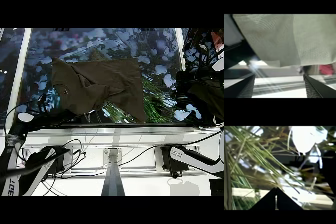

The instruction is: Fold the clothes and pants, and hang the long-sleeved shirts on hangers.

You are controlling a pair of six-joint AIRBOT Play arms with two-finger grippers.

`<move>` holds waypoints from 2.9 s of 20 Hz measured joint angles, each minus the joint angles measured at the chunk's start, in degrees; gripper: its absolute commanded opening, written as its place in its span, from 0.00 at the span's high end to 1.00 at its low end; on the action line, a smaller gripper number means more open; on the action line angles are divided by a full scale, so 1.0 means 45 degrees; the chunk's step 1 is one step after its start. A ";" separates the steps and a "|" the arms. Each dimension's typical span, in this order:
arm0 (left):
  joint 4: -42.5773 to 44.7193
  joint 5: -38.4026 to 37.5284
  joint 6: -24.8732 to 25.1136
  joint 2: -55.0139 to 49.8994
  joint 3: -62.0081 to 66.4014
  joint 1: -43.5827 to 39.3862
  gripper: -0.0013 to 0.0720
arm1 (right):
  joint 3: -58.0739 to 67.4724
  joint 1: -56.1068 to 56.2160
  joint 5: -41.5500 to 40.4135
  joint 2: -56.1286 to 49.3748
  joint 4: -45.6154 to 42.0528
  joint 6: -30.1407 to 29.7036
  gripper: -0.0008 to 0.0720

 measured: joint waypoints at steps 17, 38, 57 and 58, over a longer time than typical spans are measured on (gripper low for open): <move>-0.6912 0.0942 0.5236 -0.2322 0.5858 -0.0029 0.97 | 0.0000 0.0000 -0.0321 0.0000 0.0612 0.0000 0.98; 0.0287 -0.0053 0.0835 -0.4357 0.8247 0.0738 0.97 | -0.1219 0.0000 0.0923 0.0000 0.0306 -0.2803 0.98; -0.0651 0.0622 0.0831 -0.5508 0.8247 0.0704 0.97 | -0.6747 0.0010 0.1991 -0.0350 0.4911 -0.3959 0.42; -0.0685 0.0622 0.0826 -0.5508 0.8247 0.0704 0.97 | -0.6790 0.0010 0.1991 -0.0573 0.4979 -0.3871 0.42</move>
